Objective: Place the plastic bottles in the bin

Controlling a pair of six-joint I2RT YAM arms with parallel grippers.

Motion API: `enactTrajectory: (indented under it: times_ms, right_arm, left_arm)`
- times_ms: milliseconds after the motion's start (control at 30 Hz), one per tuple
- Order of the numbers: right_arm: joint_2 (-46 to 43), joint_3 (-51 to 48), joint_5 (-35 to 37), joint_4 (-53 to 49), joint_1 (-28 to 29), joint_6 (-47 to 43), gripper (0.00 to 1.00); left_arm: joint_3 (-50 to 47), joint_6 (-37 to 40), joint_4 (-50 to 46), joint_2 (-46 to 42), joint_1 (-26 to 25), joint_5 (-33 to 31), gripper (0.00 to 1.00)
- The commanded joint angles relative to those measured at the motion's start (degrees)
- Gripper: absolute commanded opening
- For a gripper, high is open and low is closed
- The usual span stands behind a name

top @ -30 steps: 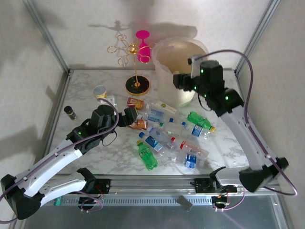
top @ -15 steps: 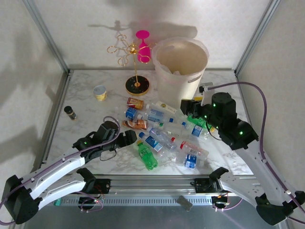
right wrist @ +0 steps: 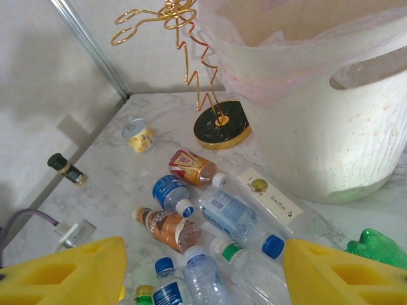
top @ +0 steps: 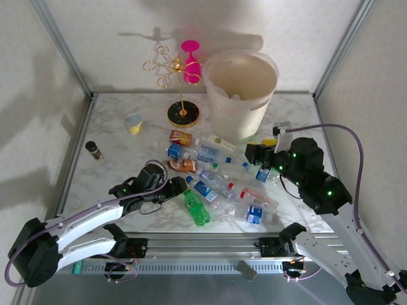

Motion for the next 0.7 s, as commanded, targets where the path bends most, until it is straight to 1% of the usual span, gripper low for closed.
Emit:
enactTrajectory:
  times_ms: [0,167,333,467,567,667]
  right_arm:
    - [-0.4,0.6,-0.3,-0.4,0.5,0.6,0.66]
    - [-1.2,0.6,-0.1,-0.6,0.5,0.7,0.66]
    - [-1.3,0.3,0.0,-0.3,0.4,0.7,0.66]
    - [-1.3,0.3,0.0,-0.7,0.5,0.8,0.66]
    - [-1.6,0.0,0.2,-1.2,0.5,0.7,0.66]
    - [-1.8,-0.4,0.5,-1.3,0.4,0.8,0.66]
  left_arm:
    - [-1.1,-1.6,7.2,2.7,0.1,0.7,0.72]
    - [-1.8,-2.6,9.9,5.1,0.6,-0.4,0.69]
    - [-4.2,-5.2,16.6,9.6,1.6,2.0,0.63]
    - [-5.7,-6.9,20.9,11.0,2.0,3.3,0.6]
    - [-6.3,-7.4,22.9,11.7,2.1,3.3,0.59]
    - [-7.7,-8.3,27.6,13.0,2.4,4.0,0.59]
